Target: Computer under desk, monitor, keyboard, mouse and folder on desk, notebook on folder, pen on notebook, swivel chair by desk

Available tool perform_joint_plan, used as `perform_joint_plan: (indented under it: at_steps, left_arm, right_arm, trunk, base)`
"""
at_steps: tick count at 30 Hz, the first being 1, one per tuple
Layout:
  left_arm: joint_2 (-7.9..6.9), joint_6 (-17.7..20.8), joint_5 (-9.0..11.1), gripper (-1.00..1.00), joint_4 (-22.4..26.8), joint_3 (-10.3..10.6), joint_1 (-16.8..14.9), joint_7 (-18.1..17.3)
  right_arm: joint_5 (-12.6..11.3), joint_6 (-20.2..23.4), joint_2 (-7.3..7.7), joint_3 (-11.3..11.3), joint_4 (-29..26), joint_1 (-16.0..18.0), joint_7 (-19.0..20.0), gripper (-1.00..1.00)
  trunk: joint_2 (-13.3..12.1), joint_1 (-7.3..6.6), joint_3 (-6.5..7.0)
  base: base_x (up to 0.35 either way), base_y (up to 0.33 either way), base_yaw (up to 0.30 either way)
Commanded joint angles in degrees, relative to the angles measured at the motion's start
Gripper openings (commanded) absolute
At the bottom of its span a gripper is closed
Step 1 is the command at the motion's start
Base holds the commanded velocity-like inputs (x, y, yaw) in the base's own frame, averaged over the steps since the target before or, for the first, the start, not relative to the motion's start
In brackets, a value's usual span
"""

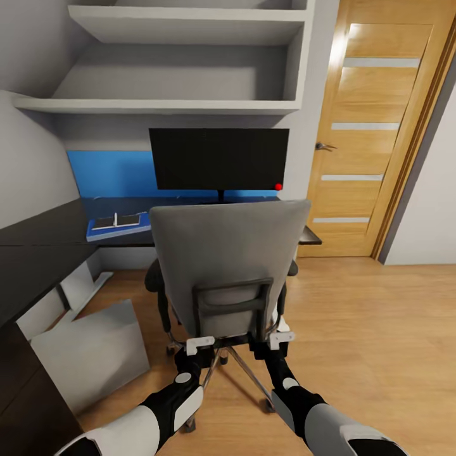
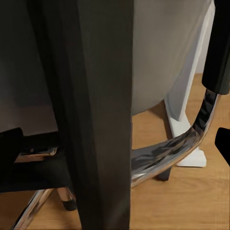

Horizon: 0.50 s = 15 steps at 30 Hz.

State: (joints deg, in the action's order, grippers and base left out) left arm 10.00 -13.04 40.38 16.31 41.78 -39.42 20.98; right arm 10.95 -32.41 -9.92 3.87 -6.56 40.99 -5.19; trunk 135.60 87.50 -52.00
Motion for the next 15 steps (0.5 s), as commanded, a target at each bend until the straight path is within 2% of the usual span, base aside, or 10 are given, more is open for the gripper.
perform_joint_plan:
  at_steps: [1,4,9,15]
  left_arm:
    - [0.0,-0.27,0.48,1.0,-0.05,0.49,-0.08,0.31]
    - [0.0,-0.24,0.49,1.0,-0.05,0.49,-0.1,0.38]
    - [0.0,-0.16,0.49,1.0,-0.05,0.49,-0.12,0.38]
    - [0.0,-0.12,0.55,1.0,-0.05,0.49,-0.1,0.4]
  right_arm:
    - [0.62,-0.16,-0.03,0.35,0.06,0.05,-0.26,1.0]
    - [0.65,-0.15,-0.04,0.35,0.06,0.05,-0.26,1.0]
    - [0.63,-0.14,-0.02,0.35,0.06,0.05,-0.26,1.0]
    - [0.65,-0.18,-0.02,0.35,0.06,0.05,-0.26,1.0]
  trunk:
    - [0.02,0.0,-0.06]
    - [0.02,0.0,-0.06]
    - [0.02,0.0,-0.06]
    - [0.02,0.0,-0.06]
  base:
    - [0.07,0.06,0.0]
    - [0.072,0.033,0.0]
    - [0.225,0.041,0.0]
    - [0.065,0.004,0.0]
